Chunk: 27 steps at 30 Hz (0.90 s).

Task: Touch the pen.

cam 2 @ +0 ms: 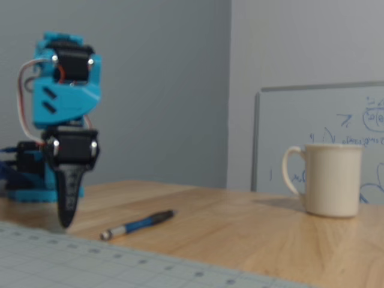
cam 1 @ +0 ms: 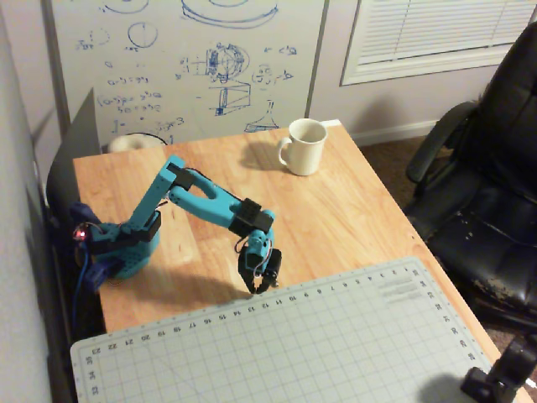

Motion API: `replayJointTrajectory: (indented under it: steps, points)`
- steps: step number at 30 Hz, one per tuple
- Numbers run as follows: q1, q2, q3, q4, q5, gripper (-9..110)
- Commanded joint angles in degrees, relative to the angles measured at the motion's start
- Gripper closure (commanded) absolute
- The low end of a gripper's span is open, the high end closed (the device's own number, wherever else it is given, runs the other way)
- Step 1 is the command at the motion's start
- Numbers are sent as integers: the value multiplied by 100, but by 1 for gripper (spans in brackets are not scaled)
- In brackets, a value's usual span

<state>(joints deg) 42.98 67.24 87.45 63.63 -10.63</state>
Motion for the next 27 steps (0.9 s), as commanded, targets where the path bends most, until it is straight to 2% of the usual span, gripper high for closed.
replayJointTrajectory:
  steps: [1, 7, 27]
  points:
    - [-6108, 10767, 9281, -360, 1635, 101]
    - [-6021, 10767, 9281, -325, 844, 101]
    - [-6047, 10784, 9281, -378, 809, 101]
